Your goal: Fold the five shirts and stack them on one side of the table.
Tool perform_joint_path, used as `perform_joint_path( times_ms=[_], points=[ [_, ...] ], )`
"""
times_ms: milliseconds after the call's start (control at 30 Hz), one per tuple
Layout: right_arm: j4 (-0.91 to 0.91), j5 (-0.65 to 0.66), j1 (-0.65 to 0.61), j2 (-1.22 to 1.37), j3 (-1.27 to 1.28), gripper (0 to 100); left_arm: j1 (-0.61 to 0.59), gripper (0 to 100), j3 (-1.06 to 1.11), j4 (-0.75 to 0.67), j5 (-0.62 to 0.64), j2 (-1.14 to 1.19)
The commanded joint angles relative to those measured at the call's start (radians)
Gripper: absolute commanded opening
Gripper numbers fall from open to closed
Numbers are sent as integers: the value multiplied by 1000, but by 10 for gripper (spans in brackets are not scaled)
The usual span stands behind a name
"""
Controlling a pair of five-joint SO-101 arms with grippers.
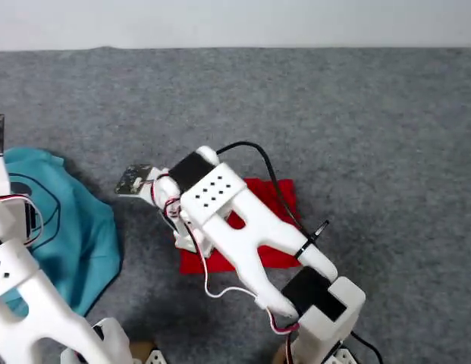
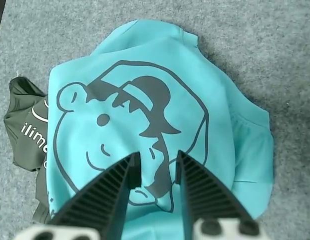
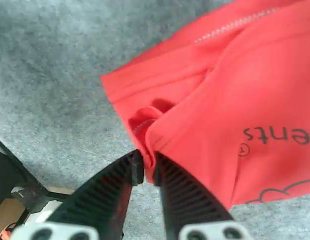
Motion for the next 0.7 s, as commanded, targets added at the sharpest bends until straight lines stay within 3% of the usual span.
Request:
perform_joint_path(
  times_ms=[0, 200, 467, 667],
  points=[
    [38, -5, -70, -59, 0, 95, 2, 123, -2, -26, -9, -9],
    [38, -5, -102, -70, -5, 99, 2, 123, -2, -26, -9, -9],
    [42, 28, 205, -104, -23, 94, 2, 123, -2, -26, -9, -17],
    [42, 51, 424, -134, -21, 14, 2, 123, -2, -25, -9, -18]
  ],
)
